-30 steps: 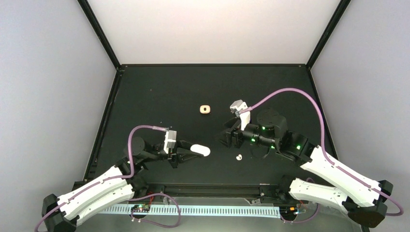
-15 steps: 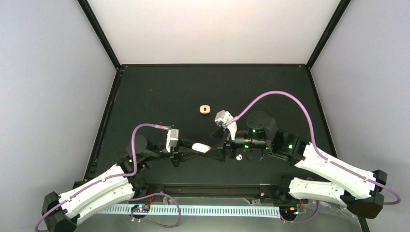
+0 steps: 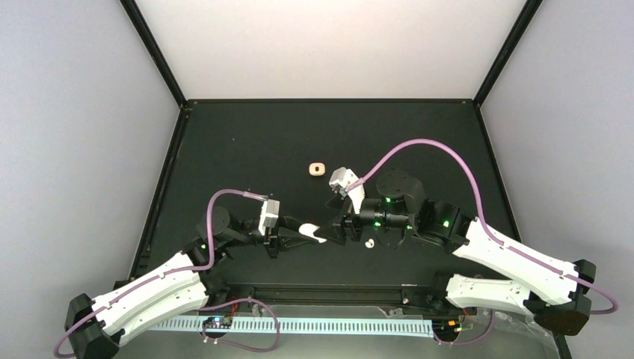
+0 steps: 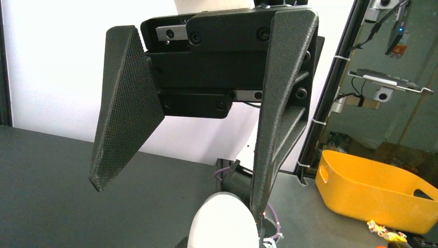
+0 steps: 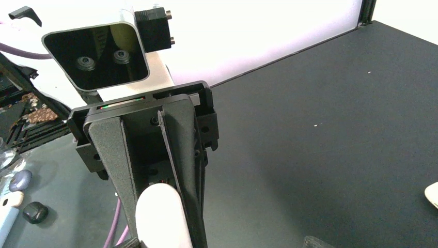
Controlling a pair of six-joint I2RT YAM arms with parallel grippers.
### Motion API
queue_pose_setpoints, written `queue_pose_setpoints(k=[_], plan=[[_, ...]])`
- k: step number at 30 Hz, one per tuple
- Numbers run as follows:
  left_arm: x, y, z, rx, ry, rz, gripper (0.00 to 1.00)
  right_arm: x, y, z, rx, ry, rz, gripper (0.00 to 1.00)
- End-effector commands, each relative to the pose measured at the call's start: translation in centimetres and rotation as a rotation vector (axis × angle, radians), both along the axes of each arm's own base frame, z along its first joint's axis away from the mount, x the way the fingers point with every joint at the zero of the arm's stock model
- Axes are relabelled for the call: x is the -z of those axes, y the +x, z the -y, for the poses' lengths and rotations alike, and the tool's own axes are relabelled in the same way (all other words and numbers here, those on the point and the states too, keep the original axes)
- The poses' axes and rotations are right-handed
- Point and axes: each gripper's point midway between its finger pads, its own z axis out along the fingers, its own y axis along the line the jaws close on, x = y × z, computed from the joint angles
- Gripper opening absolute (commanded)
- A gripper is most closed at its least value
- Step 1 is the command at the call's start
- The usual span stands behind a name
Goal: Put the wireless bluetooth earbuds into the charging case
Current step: Open the charging case.
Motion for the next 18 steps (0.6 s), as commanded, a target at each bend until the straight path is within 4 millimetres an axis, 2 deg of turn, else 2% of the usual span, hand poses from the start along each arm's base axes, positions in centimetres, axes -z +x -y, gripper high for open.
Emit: queue_pose_setpoints(k=[1, 4, 12, 18], plan=[[-3.1, -1.2, -0.4, 0.041, -0.069, 0.065, 0.02, 0.5, -0.5, -0.6, -0.047, -0.035, -0.007, 0.81], [-3.3, -1.3, -0.4, 0.049, -0.073, 0.072, 0.02, 1.2, 0.4, -0.4, 0.004, -0.057, -0.012, 0.79], [-3.2, -1.7, -0.6, 0.06, -0.069, 0.084, 0.02, 1.1, 2.6, 1.0, 0.159, -0.063, 0.011, 0.69], [-2.9, -1.6, -0.7, 0.045, -0.06, 0.081, 0.02, 0.1, 2.7, 1.6, 0.189, -0.027, 0.016, 0.67]])
